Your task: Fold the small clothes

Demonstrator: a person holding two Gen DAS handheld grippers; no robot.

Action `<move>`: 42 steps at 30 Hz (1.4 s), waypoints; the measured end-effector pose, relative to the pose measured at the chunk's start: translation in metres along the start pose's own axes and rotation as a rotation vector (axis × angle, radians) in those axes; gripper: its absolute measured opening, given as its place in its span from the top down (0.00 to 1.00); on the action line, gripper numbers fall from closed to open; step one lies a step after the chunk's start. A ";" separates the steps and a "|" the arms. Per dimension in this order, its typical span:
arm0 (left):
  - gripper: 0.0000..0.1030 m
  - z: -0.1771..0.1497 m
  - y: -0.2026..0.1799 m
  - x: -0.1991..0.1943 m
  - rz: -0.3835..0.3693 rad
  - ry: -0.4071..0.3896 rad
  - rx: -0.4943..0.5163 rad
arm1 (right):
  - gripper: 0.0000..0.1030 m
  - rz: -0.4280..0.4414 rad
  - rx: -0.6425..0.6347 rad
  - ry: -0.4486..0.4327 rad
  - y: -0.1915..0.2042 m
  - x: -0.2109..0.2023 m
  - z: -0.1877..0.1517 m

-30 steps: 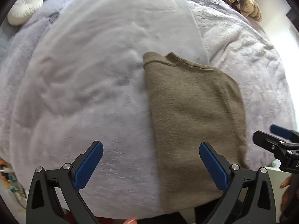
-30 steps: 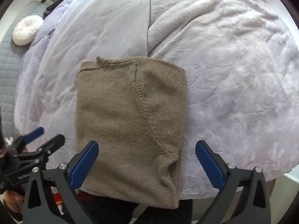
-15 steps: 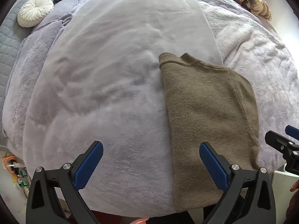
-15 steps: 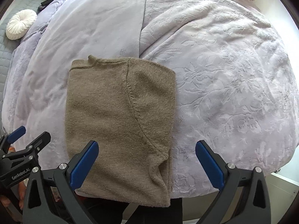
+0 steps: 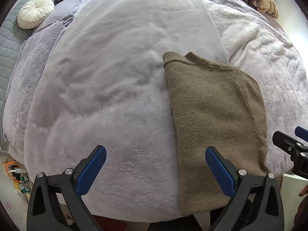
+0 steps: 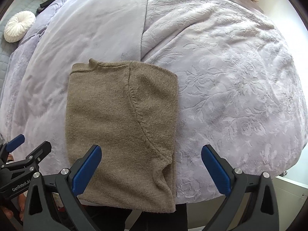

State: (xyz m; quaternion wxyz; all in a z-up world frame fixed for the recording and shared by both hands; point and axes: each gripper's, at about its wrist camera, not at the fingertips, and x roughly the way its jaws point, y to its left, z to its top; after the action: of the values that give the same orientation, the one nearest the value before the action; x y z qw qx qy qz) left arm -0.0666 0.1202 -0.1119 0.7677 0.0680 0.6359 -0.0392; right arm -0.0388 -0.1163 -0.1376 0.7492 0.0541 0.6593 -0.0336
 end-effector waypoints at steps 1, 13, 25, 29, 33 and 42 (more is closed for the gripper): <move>0.00 0.000 0.000 0.000 -0.003 0.000 -0.001 | 0.00 -0.001 -0.001 -0.001 0.000 0.000 0.000; 0.00 0.000 0.001 0.001 -0.008 0.008 -0.002 | 0.00 -0.003 0.004 0.000 0.001 0.001 0.000; 0.00 -0.001 0.000 0.003 -0.004 0.010 0.011 | 0.00 -0.006 0.006 -0.004 -0.001 0.000 0.000; 0.00 -0.001 0.000 0.003 -0.004 0.009 0.013 | 0.00 -0.004 0.007 -0.003 -0.001 0.000 0.000; 0.00 -0.001 0.000 0.003 -0.003 0.008 0.014 | 0.00 -0.004 0.009 -0.004 -0.001 0.000 0.000; 0.00 -0.002 0.003 0.003 -0.001 0.008 0.007 | 0.00 -0.007 0.011 -0.001 0.003 0.001 -0.003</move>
State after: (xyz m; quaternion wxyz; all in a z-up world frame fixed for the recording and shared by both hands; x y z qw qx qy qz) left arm -0.0671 0.1235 -0.1148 0.7649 0.0705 0.6389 -0.0415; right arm -0.0408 -0.1129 -0.1390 0.7491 0.0558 0.6589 -0.0397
